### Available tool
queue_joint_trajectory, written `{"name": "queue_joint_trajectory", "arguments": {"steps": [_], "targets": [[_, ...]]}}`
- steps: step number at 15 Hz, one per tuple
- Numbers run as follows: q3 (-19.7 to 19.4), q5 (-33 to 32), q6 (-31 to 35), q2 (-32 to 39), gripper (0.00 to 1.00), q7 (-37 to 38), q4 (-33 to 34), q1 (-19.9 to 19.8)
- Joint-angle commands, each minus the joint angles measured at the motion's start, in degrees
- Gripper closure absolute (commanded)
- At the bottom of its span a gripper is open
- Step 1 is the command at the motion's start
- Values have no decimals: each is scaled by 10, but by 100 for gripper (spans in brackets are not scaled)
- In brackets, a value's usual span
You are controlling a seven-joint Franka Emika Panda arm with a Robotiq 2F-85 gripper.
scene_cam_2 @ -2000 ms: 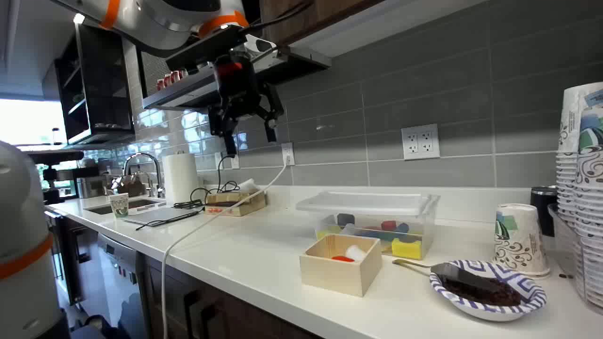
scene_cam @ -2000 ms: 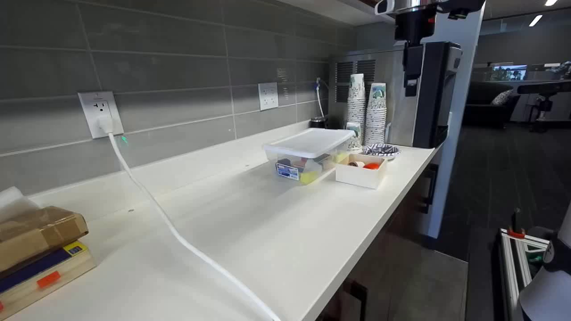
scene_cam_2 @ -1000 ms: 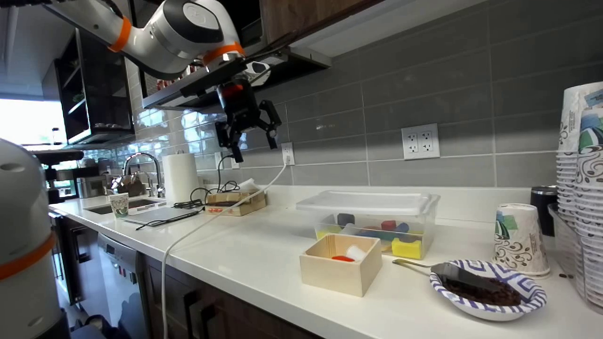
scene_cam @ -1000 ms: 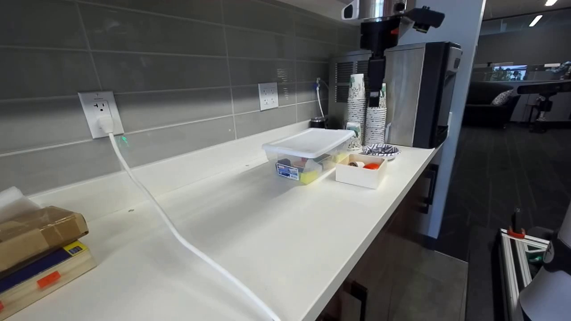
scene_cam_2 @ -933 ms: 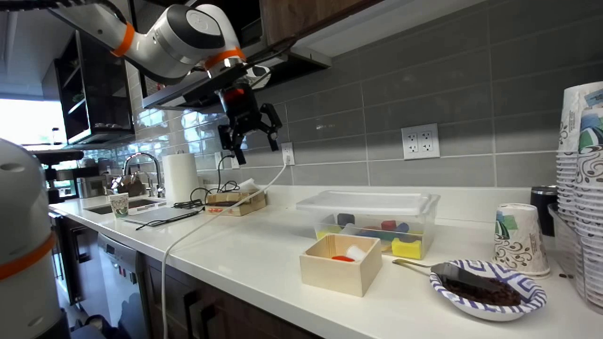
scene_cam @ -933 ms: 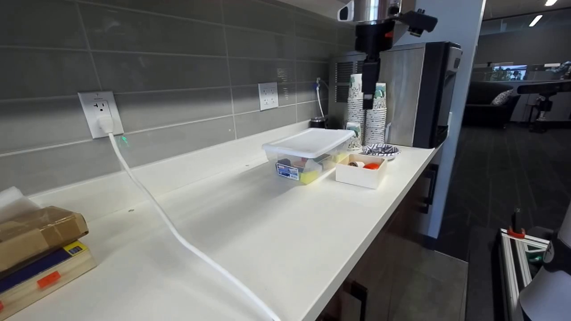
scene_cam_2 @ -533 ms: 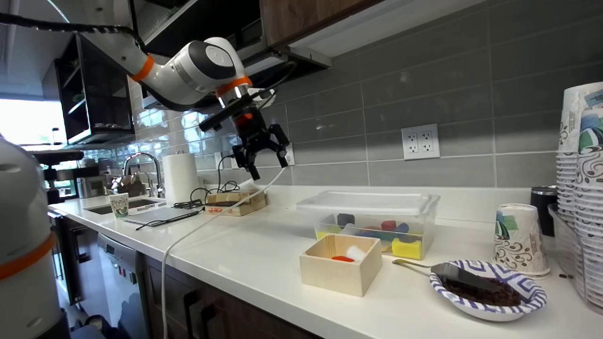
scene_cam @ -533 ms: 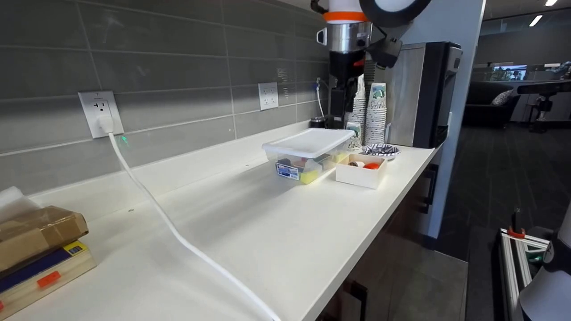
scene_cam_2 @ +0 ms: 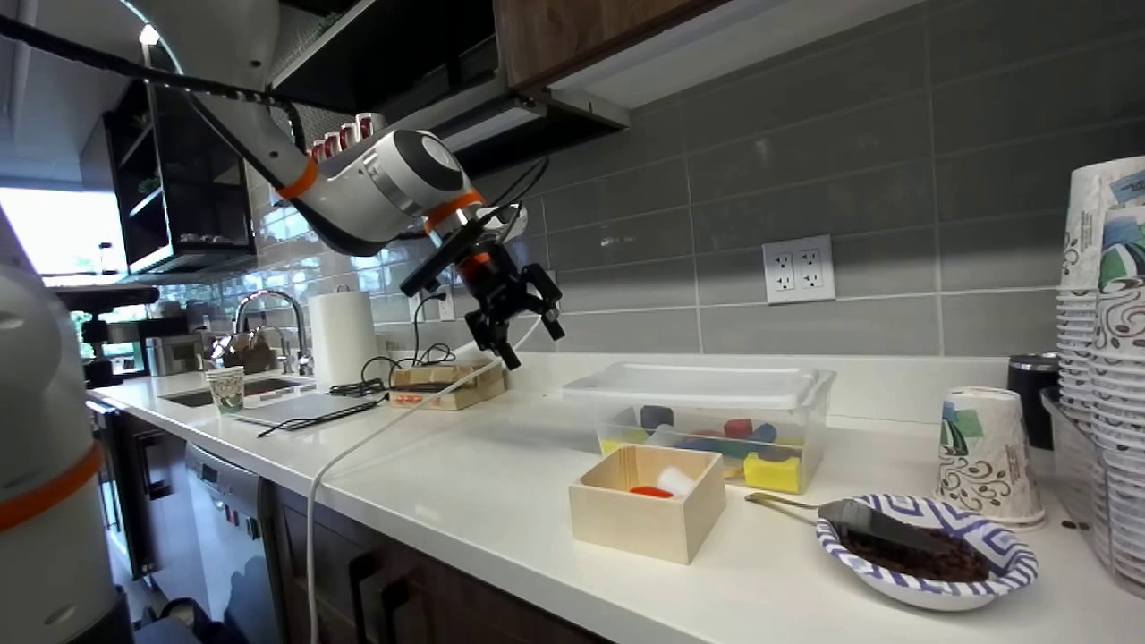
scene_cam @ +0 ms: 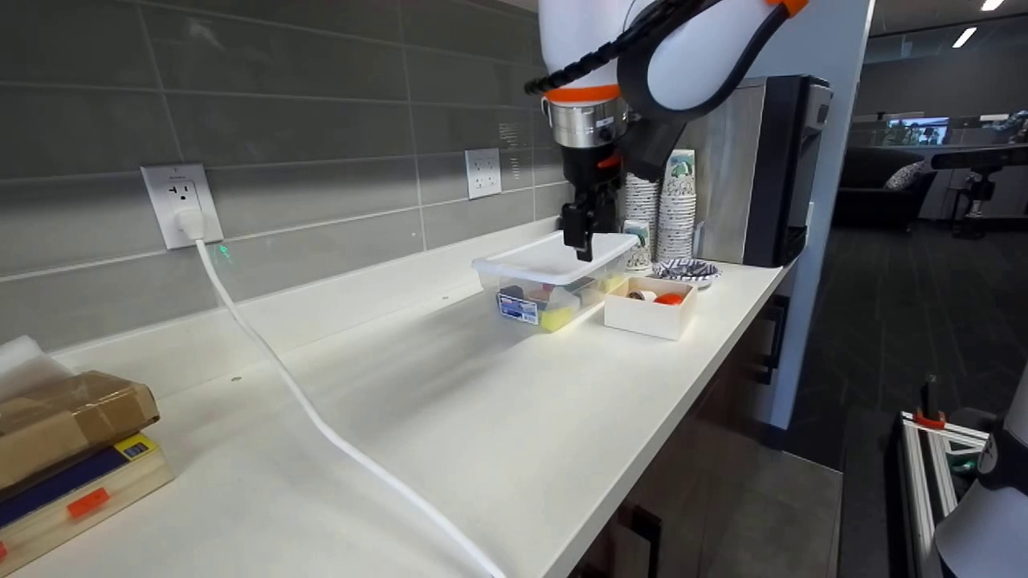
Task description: Remove the lid from the container
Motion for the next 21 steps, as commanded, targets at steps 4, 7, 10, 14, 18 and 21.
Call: {"name": "queue_joint_trajectory", "arguments": {"steps": [4,7,10,14,18,21], "targets": [[-2,-78,12,97,0,87,70,11],[-8,-86,12,137,0,93,94,23],[-15,-94,13,167,0,101,117,35],[-26,-106,9,195,0,113,142,52],[-34,-115,2,218,0,123,162,67],[-41,-117,-1,230,0,126,173,76]]}}
